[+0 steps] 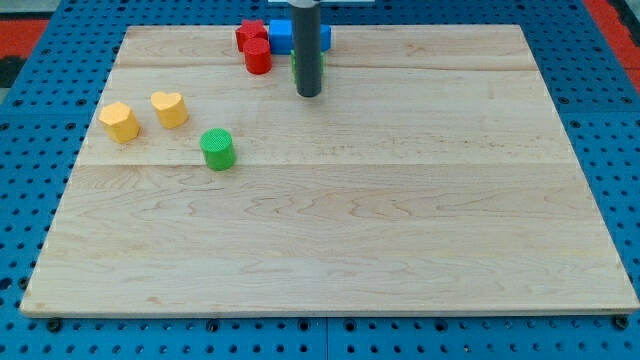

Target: Put the green star vertically below the blue cube

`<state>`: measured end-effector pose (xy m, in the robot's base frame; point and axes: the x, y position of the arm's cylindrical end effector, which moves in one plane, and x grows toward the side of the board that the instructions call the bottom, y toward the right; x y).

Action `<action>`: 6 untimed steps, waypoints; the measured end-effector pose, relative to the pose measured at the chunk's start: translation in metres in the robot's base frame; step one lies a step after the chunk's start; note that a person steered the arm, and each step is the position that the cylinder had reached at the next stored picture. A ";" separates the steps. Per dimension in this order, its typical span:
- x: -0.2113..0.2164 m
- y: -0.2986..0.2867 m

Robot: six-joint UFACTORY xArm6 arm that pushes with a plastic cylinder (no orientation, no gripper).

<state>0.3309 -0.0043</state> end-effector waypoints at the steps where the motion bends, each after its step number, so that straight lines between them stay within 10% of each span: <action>1: -0.005 0.024; 6: -0.025 -0.026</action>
